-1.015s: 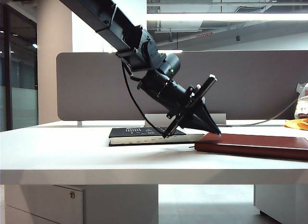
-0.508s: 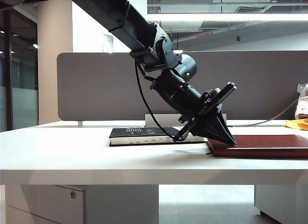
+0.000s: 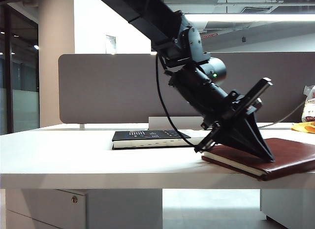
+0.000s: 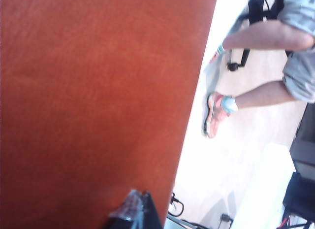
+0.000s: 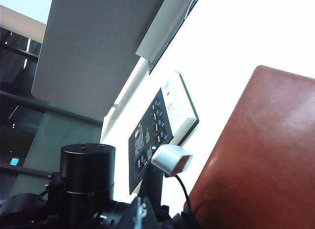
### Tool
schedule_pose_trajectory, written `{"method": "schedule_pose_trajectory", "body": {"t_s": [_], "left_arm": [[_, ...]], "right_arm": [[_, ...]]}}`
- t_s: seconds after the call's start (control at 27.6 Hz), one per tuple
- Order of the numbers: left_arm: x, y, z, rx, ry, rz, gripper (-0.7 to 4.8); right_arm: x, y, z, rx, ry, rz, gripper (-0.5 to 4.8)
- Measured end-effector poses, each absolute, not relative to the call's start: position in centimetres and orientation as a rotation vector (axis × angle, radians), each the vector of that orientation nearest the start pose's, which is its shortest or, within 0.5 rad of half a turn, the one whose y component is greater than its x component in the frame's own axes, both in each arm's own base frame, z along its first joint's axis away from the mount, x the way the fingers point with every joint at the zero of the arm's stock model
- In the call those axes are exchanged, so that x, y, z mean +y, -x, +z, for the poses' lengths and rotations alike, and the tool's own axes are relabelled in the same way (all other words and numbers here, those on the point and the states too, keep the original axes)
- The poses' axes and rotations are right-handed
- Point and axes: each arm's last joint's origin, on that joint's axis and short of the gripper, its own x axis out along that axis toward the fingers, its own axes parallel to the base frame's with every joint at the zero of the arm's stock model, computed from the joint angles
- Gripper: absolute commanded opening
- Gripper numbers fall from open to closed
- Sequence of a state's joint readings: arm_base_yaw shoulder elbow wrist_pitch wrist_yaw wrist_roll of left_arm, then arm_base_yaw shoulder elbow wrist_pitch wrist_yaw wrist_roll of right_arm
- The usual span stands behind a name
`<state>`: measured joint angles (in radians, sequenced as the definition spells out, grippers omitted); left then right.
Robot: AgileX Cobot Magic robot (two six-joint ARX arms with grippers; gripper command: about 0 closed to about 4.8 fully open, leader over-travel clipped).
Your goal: Pick up the red book and place it on top of the black book.
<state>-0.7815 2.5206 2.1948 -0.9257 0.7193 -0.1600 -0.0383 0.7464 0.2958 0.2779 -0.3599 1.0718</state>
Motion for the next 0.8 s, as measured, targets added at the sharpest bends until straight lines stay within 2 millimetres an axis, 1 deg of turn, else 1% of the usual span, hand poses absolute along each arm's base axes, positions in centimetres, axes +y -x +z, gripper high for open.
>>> {"method": "schedule_pose_trajectory", "body": {"t_s": [0.07,0.15,0.18,0.25,0.33,0.36,0.4,0.44,0.47,0.51,0.58,0.65,0.8], "left_arm": [[-38.2,-34.5,15.0,1.462,0.052,-1.188,-0.06],[-38.4,-34.3,15.0,1.462,0.047,-1.194,-0.04],[-38.4,-34.3,15.1,1.461,0.046,-1.195,0.15],[-38.0,-34.6,15.3,1.452,0.054,-1.190,0.54],[-37.1,-35.1,16.2,1.444,0.065,-1.165,0.57],[-36.1,-36.1,16.9,1.417,0.073,-1.111,0.57],[-35.6,-36.7,17.3,1.395,0.081,-1.088,0.57],[-34.4,-37.9,18.0,1.344,0.097,-1.046,0.57],[-33.8,-38.3,18.5,1.327,0.104,-1.028,0.57],[-33.4,-38.5,19.5,1.300,0.108,-1.023,0.57],[-33.8,-38.0,20.3,1.284,0.102,-1.040,0.57],[-34.0,-37.8,20.1,1.296,0.097,-1.045,0.57],[-33.9,-38.2,20.1,1.263,0.084,-1.029,0.58]], "right_arm": [[0.4,-16.7,21.4,0.326,-1.094,0.199,-0.01],[0.4,-16.7,21.4,0.326,-1.094,0.199,0.00],[0.4,-16.7,21.4,0.326,-1.094,0.199,0.07],[0.4,-16.7,21.4,0.326,-1.094,0.199,0.46],[0.4,-16.7,21.4,0.326,-1.094,0.199,0.46],[0.4,-16.7,21.4,0.326,-1.093,0.199,0.46],[0.4,-16.7,21.4,0.326,-1.094,0.199,0.46],[0.4,-16.7,21.4,0.326,-1.094,0.199,0.46],[0.4,-16.7,21.4,0.326,-1.094,0.199,0.46],[0.4,-16.7,21.4,0.326,-1.094,0.199,0.46],[0.4,-16.7,21.4,0.326,-1.095,0.199,0.46],[0.4,-16.7,21.4,0.327,-1.095,0.199,0.46],[0.4,-16.7,21.4,0.327,-1.095,0.199,0.46]]}}
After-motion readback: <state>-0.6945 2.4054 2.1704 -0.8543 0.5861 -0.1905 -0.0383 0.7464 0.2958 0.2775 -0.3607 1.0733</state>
